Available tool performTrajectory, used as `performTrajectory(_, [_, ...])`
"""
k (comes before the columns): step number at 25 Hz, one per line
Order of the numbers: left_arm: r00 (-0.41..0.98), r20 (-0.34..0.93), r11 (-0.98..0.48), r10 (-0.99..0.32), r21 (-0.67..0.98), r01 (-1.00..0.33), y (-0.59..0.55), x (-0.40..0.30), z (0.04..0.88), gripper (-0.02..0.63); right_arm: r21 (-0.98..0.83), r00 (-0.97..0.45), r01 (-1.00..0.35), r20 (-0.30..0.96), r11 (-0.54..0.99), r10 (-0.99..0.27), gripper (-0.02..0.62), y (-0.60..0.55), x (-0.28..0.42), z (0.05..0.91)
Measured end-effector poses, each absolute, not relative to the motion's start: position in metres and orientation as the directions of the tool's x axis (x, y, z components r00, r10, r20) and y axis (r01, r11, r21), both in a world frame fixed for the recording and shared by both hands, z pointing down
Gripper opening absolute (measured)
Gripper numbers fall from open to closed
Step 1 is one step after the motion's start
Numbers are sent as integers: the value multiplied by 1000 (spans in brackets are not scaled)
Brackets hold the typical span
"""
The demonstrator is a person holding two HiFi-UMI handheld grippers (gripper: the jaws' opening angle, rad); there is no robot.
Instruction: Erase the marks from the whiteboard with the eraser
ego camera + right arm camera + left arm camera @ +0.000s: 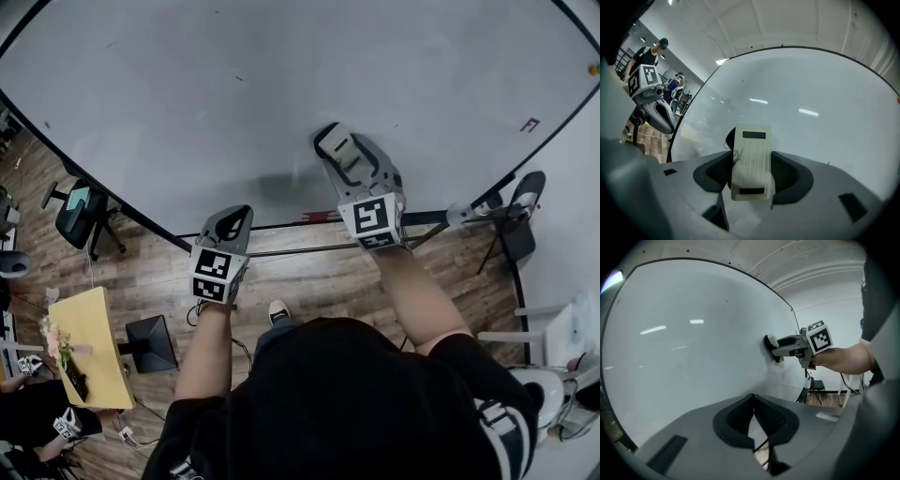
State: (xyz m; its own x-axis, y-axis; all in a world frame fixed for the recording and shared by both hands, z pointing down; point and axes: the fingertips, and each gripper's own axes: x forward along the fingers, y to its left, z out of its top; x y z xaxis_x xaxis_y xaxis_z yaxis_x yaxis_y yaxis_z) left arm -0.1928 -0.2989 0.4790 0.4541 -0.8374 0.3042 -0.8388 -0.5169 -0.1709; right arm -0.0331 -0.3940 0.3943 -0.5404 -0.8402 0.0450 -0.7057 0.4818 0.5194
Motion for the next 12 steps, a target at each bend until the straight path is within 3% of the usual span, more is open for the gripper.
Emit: performTrajectory(12, [460, 299, -523, -836, -183, -832, -297, -190, 474, 11, 614, -484, -672, 60, 415, -873, 247, -394, -18, 395])
